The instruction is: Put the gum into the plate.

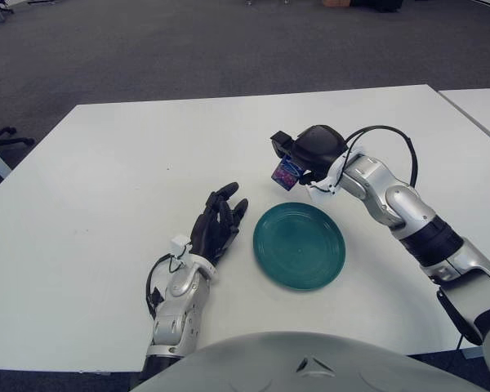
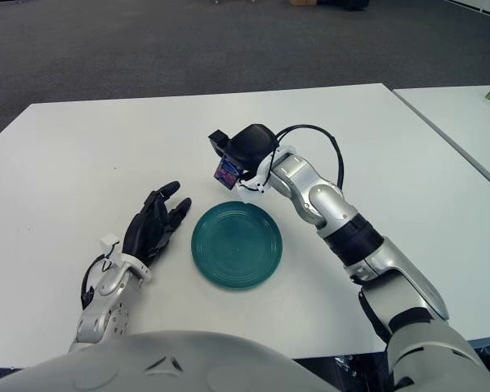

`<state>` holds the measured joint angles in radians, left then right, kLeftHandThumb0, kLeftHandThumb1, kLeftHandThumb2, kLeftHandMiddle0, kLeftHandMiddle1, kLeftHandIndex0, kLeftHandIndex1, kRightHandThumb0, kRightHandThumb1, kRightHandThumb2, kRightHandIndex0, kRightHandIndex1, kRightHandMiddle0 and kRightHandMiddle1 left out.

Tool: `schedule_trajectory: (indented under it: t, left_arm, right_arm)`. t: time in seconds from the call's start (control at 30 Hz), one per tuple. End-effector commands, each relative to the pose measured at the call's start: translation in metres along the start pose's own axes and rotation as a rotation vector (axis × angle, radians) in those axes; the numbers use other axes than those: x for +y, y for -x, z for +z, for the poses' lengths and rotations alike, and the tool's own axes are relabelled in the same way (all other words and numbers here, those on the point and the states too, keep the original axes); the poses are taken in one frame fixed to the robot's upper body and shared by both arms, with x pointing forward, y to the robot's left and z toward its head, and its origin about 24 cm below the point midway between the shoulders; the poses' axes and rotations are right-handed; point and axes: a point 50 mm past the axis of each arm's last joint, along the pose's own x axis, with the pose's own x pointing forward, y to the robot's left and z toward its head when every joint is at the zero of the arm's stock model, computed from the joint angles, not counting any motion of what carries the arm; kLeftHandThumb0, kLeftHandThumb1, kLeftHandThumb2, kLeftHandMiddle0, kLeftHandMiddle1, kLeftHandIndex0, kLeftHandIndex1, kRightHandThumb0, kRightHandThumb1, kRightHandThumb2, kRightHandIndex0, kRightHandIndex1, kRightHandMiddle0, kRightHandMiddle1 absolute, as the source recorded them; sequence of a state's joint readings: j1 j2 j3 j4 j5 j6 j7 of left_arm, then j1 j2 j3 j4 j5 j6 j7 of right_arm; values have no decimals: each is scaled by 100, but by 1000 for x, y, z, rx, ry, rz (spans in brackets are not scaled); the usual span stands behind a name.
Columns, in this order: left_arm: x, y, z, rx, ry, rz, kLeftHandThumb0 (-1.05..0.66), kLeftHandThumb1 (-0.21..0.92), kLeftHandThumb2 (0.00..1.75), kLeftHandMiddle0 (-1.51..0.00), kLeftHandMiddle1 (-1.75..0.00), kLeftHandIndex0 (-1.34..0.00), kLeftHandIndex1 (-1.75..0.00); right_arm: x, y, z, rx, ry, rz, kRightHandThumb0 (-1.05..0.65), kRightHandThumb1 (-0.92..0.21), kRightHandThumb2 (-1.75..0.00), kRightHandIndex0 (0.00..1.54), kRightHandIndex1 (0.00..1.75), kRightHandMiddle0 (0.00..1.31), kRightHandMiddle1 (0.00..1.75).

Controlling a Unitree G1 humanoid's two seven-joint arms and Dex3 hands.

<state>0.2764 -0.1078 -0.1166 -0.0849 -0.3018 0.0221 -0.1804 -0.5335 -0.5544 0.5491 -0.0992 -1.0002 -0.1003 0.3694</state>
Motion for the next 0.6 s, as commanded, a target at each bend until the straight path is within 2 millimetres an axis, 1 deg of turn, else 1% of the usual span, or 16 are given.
schedule_trajectory:
  t: [0.0,0.1,0.33,0.57]
  left_arm:
    - [-5,-6,1,-21,12,7,-86,92,90,-49,-7,0,-78]
    - [-6,-7,1,-21,12,7,-86,92,90,-49,-7,0,-78]
    - [-6,-9,0,-21,12,7,-86,92,90,-49,-7,0,-78]
    - [-6,-11,-1,-21,12,7,-86,92,90,-49,-7,0,-78]
  right_arm:
    - [-6,11,6,-4,45,22,-41,-58,-99,73,175,42,175]
    - [-9,16,10,-10,70,34,-41,-57,-100,73,175,42,175]
    - [-9,16,10,-80,137,58,-42,-52,-105,74,175,45,175]
    - [-10,17,10,-116,164,54,-42,-51,-107,74,175,46,175]
